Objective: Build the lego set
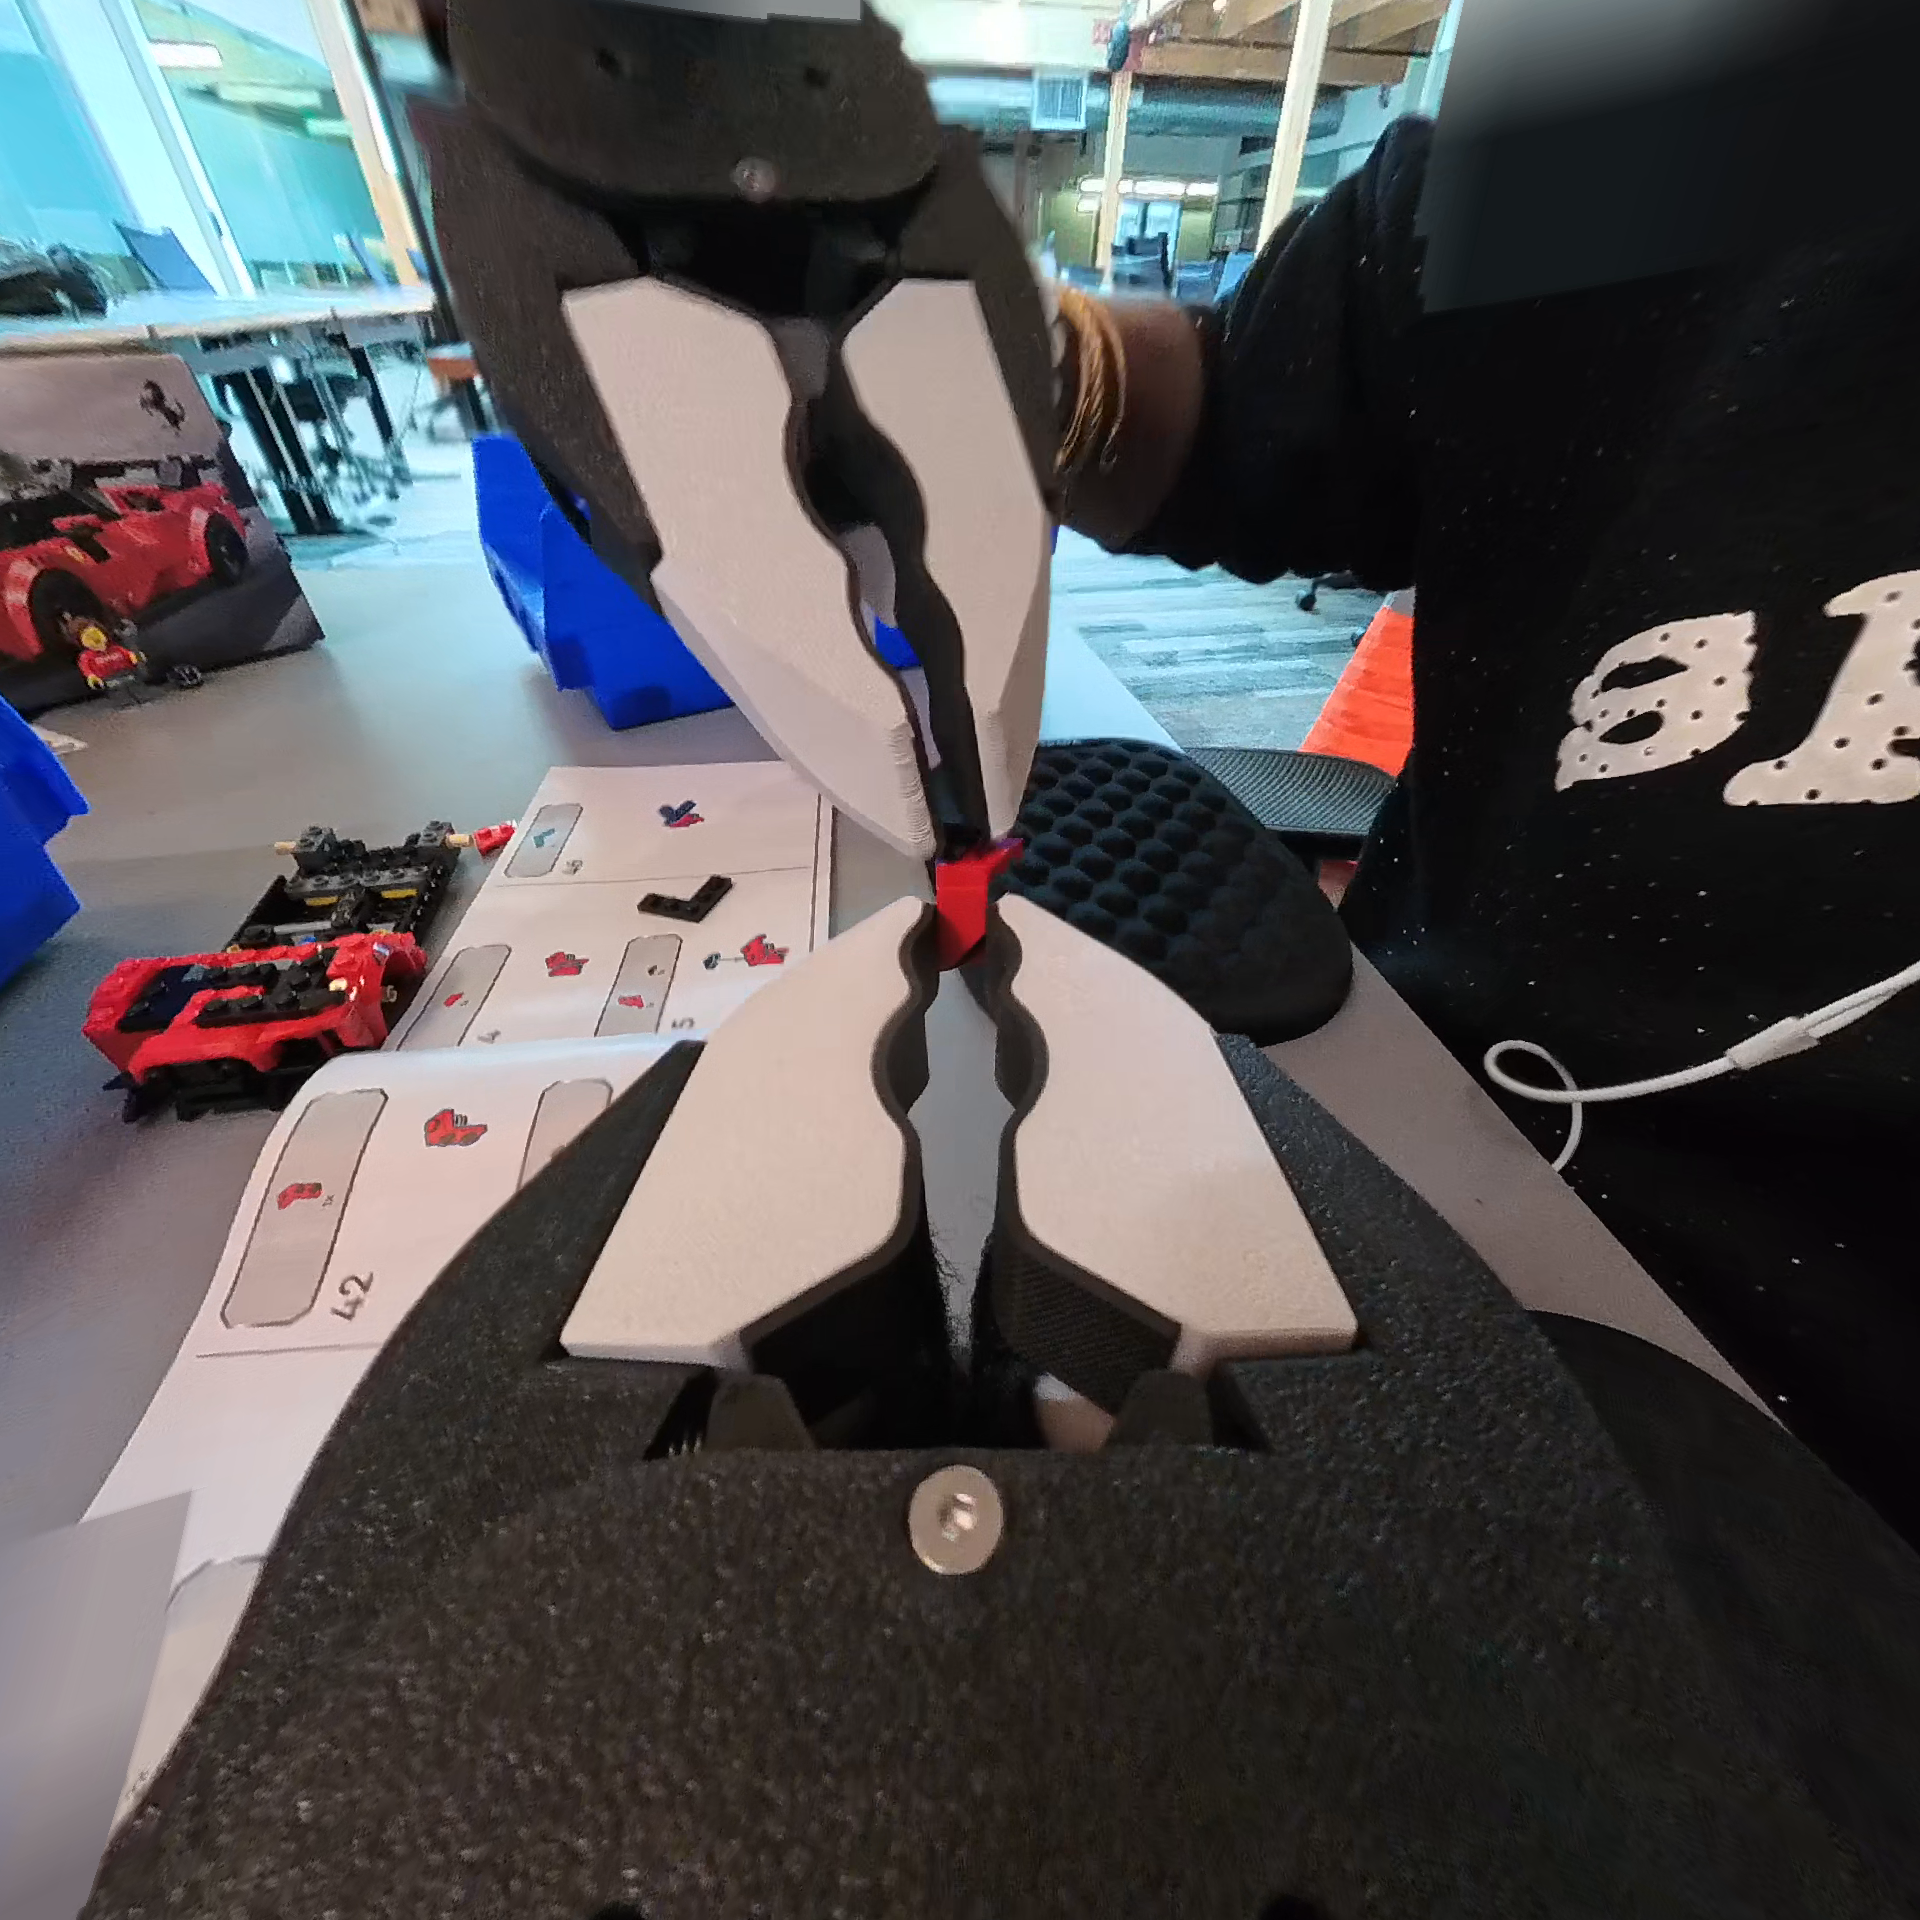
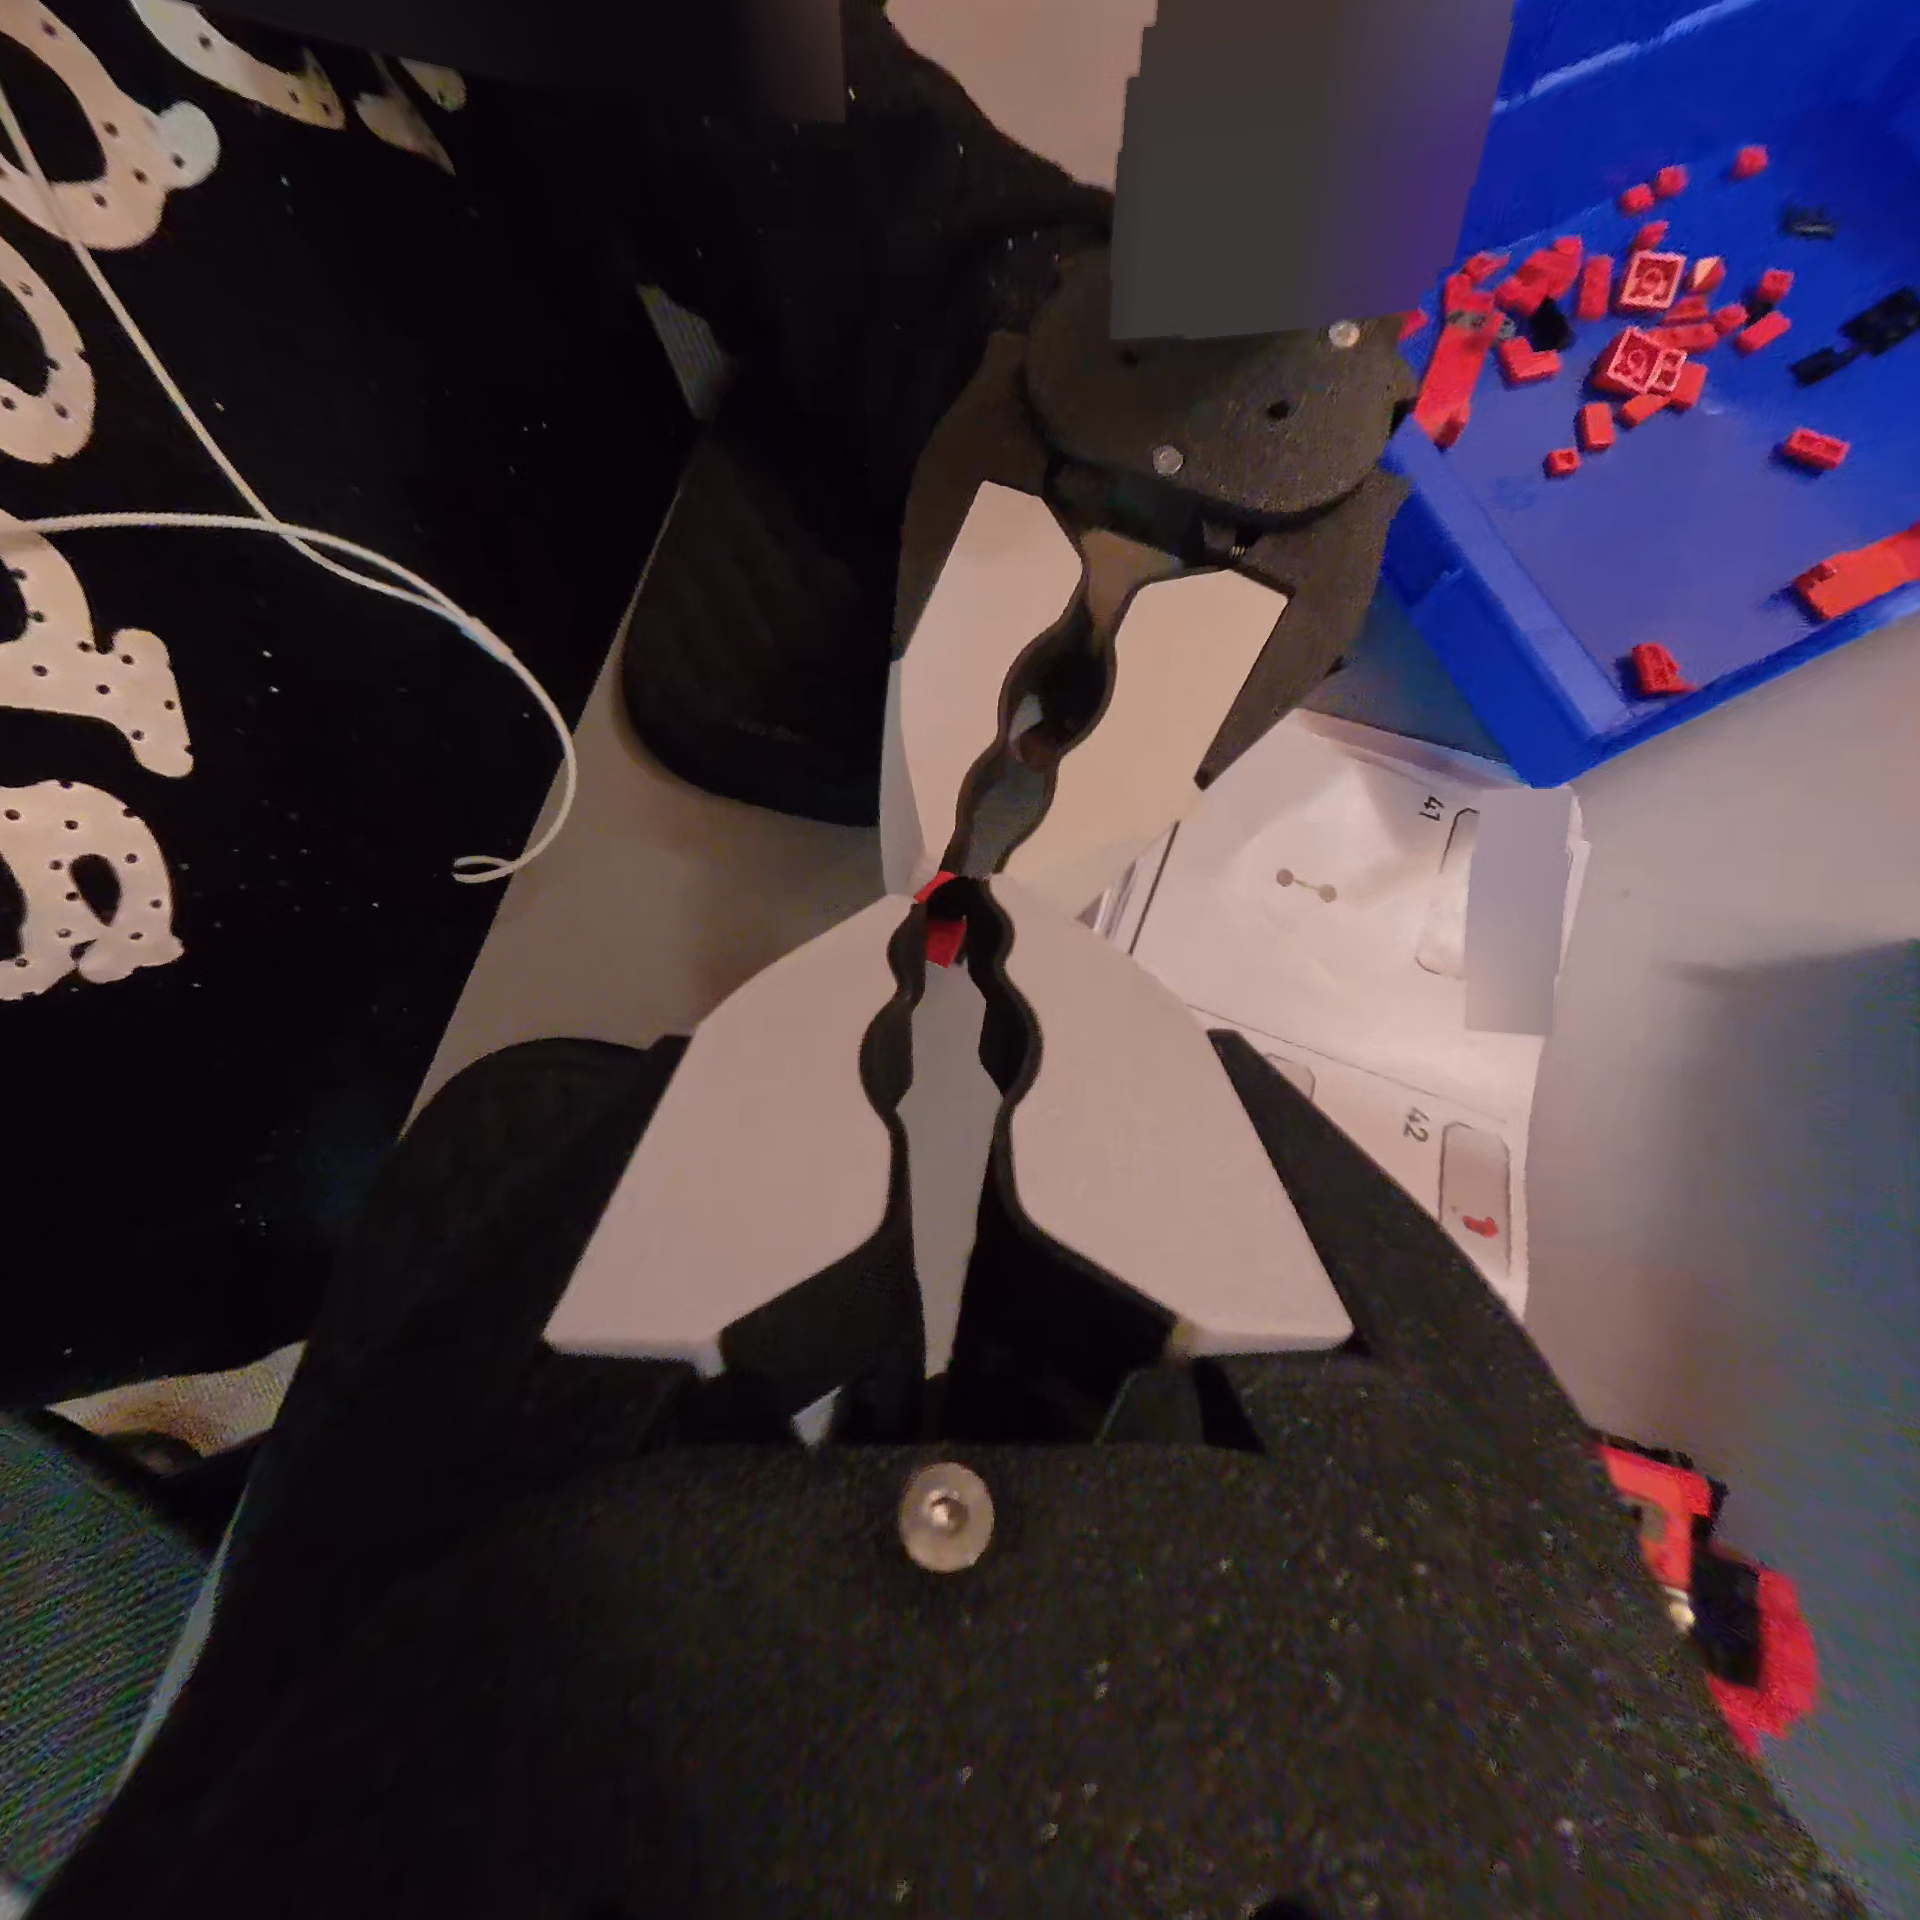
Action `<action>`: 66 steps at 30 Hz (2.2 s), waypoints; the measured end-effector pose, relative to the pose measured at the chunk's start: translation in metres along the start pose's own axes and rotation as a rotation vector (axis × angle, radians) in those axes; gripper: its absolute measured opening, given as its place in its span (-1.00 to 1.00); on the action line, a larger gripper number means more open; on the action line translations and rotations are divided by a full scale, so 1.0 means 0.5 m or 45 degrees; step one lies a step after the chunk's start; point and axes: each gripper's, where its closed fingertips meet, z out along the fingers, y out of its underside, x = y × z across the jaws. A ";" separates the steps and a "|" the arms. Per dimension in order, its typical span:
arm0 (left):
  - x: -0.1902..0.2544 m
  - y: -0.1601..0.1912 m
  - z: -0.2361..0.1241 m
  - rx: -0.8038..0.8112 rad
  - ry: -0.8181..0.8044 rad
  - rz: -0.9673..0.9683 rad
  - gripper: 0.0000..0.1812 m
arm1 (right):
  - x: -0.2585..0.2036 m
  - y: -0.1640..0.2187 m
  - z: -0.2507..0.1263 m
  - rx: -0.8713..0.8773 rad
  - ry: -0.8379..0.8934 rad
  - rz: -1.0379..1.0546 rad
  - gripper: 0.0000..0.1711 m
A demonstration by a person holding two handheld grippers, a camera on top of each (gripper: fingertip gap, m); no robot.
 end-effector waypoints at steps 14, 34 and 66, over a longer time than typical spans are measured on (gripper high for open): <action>-0.001 0.003 0.002 -0.011 -0.020 0.067 -0.93 | -0.003 0.006 0.003 0.102 -0.049 0.089 -0.91; 0.001 0.017 0.013 -0.082 -0.038 0.131 -0.93 | -0.012 0.020 0.007 -0.009 -0.061 0.094 -0.90; -0.003 -0.016 0.013 -0.150 -0.364 0.905 -0.92 | -0.023 0.005 0.013 0.394 -0.404 0.829 -0.61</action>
